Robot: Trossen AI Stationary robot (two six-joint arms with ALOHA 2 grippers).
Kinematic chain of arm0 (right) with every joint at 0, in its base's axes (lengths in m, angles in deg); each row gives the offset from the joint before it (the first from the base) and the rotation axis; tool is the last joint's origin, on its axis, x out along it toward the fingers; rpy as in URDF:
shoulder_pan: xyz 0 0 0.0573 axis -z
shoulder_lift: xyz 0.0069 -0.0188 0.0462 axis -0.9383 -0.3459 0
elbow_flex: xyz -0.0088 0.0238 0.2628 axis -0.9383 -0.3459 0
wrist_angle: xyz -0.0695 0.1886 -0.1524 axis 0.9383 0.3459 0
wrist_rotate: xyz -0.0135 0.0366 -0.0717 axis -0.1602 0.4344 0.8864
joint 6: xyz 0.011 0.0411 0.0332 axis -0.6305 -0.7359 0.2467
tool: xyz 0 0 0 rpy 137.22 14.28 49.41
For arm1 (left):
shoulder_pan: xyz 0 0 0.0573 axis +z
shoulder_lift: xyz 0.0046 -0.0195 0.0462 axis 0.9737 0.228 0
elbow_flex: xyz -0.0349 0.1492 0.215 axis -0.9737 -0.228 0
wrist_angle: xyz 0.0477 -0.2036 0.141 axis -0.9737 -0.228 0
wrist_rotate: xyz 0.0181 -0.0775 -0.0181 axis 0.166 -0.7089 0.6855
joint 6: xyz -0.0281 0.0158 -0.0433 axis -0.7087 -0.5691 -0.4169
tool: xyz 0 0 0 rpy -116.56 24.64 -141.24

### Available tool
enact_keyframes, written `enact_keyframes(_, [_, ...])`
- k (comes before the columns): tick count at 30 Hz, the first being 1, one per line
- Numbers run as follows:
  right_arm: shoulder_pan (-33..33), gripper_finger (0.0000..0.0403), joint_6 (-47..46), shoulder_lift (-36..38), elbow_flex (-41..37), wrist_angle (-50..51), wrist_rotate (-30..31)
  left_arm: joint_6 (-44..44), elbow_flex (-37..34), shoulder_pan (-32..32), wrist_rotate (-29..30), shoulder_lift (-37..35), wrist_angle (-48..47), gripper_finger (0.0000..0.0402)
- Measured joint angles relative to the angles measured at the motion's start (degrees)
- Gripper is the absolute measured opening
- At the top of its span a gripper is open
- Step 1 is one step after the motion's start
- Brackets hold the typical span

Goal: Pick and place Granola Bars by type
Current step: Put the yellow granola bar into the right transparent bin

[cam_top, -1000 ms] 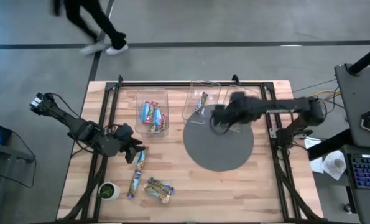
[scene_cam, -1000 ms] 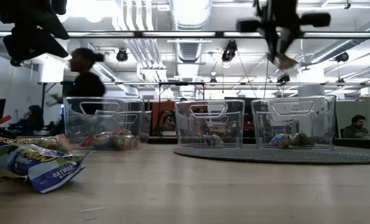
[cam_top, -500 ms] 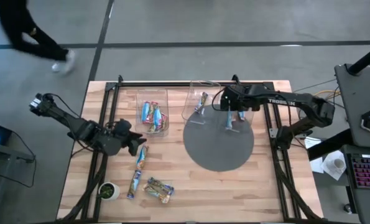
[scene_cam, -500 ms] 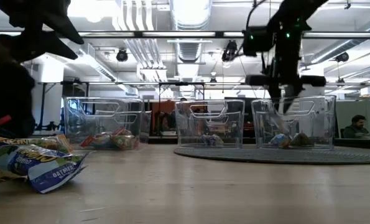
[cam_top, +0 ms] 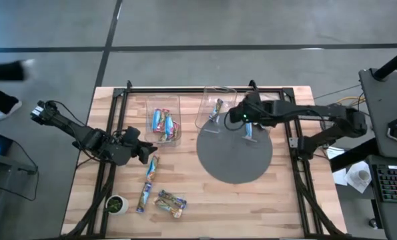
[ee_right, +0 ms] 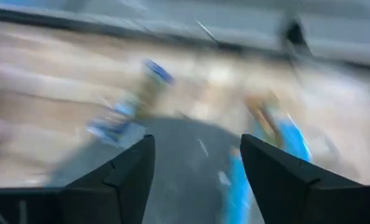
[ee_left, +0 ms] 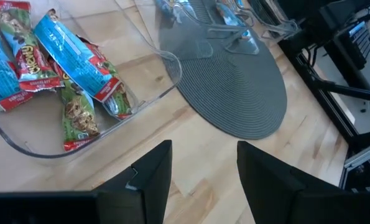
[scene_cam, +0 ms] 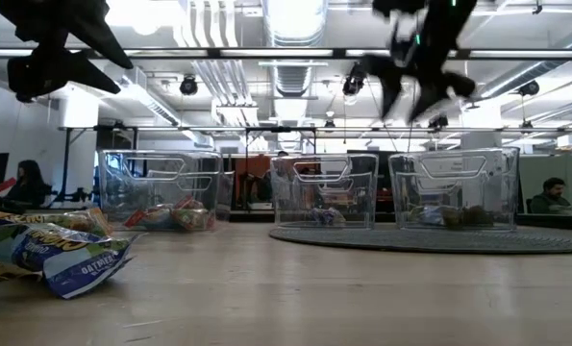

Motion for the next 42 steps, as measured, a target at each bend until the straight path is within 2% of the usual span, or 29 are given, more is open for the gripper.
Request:
enact_keyframes(3, [-6.2, 0.0234, 7.9, 1.0, 3.9, -4.0, 4.7, 0.0, 0.0, 0.0, 0.0, 0.0, 0.0, 0.0163])
enact_keyframes(5, [-9.8, 0.0235, 10.2, 0.9, 6.3, -5.7, 5.6, 0.0, 0.0, 0.0, 0.0, 0.0, 0.0, 0.0163])
enact_keyframes(7, [-13.0, 0.0235, 11.2, 0.2, 8.6, -7.3, 4.0, 0.0, 0.0, 0.0, 0.0, 0.1, 0.0, 0.0163])
enact_keyframes(9, [-15.6, 0.0235, 11.6, -1.2, 10.2, -8.3, -0.1, 0.0, 0.0, 0.0, -0.1, 0.3, 0.0, 0.0163])
enact_keyframes(13, [-21.3, 0.0235, 7.5, -6.1, 13.0, -8.8, -7.7, 1.5, 0.0, 0.0, -0.2, 0.4, 1.0, 0.0163])
enact_keyframes(15, [-24.5, 0.0235, 5.0, -9.7, 14.2, -8.8, -8.2, 3.5, 0.0, 0.0, -1.1, 0.6, 2.1, 0.0163])
enact_keyframes(20, [-30.2, 0.0235, -3.5, -19.3, 17.8, -8.7, -8.3, 8.3, 0.0, -0.2, -7.5, 1.7, 2.8, 0.0163])
enact_keyframes(24, [-32.2, 0.0233, -7.6, -25.4, 22.1, -8.5, -8.3, 10.3, 0.0, -0.4, -13.3, 3.4, 1.8, 0.0163])
enact_keyframes(29, [-33.1, 0.0225, -8.6, -29.5, 28.3, -8.3, -8.2, 3.3, 0.0, -0.7, -15.6, 6.4, -5.6, 0.0163])
enact_keyframes(33, [-33.0, 0.0224, -8.6, -29.7, 30.4, -7.3, -8.0, -0.1, 0.0, -1.0, -18.2, 9.7, -9.2, 0.0163])
enact_keyframes(39, [-33.0, 0.0224, -10.6, -27.0, 31.7, 4.1, -4.8, -1.9, -0.7, -1.1, -18.0, 16.2, -9.5, 0.0163])
enact_keyframes(42, [-33.0, 0.0224, -10.2, -25.8, 32.2, 7.8, -4.1, -5.9, -2.2, -0.8, -17.9, 19.5, -9.5, 0.0163])
